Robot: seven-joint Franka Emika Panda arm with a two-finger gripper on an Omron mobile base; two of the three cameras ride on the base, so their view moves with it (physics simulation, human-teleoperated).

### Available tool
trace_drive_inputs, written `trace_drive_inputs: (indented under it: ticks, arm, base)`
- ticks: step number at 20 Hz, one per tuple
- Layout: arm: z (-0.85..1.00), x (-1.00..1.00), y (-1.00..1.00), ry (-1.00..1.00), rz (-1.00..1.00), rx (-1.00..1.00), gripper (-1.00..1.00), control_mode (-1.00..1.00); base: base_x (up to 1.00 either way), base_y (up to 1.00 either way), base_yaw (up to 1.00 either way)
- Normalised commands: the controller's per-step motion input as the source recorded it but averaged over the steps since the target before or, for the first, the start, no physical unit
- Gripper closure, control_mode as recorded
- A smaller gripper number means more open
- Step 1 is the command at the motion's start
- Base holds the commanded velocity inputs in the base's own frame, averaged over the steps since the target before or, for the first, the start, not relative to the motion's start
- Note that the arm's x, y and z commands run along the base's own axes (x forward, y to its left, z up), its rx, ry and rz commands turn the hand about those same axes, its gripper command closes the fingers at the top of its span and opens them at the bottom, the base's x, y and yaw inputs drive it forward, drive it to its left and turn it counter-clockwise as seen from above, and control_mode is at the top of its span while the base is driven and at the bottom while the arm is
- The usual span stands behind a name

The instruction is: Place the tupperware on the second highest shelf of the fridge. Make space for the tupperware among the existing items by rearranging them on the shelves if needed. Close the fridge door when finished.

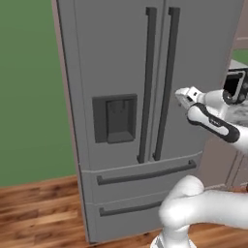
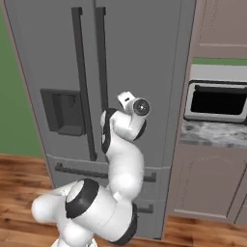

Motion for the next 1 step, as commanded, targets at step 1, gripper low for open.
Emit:
trace_drive_inputs:
  ticks: [1]
  arm:
    - [0.93,-1.00,-0.31,-0.01,0.00,0.04,-1.00,-1.00]
  base:
    - [0.00,0.00,0.00]
